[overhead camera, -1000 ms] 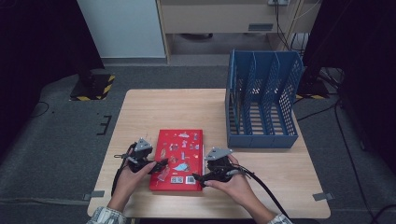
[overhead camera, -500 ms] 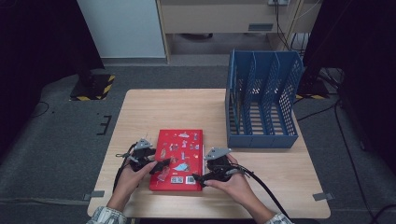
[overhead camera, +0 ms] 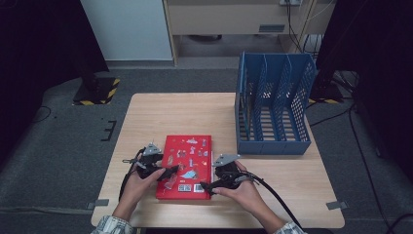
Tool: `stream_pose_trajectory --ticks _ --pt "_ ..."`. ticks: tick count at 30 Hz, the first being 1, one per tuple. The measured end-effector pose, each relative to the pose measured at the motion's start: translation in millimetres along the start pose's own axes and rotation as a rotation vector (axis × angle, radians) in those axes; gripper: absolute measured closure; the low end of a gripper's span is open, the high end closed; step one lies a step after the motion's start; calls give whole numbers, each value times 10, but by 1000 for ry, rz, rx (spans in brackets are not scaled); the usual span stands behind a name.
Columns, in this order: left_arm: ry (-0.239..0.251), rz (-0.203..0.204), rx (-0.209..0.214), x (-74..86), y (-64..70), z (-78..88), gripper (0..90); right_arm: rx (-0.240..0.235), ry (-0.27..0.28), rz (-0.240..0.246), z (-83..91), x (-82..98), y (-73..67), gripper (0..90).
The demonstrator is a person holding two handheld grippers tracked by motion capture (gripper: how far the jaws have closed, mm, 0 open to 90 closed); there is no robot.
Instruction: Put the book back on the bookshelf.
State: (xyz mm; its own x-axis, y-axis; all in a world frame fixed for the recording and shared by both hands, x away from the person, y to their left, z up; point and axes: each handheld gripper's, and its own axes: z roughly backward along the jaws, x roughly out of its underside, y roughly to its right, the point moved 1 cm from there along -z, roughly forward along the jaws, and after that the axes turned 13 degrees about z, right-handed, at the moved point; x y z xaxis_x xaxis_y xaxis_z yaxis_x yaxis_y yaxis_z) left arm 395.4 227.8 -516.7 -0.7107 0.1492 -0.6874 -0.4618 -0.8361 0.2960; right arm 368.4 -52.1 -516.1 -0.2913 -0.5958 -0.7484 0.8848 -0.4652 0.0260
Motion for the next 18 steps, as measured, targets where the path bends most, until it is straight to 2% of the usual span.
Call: stream_pose_trajectory --ticks 5,11,18 --pt "3 -10 3 -10 24 -21 115 -13 1 -20 -20 2 23 57" --pt "3 -52 13 -34 130 -75 123 -31 -1 -46 -43 16 56 34" --pt "8 -58 14 -27 166 -89 127 -53 3 -77 -71 45 104 6"
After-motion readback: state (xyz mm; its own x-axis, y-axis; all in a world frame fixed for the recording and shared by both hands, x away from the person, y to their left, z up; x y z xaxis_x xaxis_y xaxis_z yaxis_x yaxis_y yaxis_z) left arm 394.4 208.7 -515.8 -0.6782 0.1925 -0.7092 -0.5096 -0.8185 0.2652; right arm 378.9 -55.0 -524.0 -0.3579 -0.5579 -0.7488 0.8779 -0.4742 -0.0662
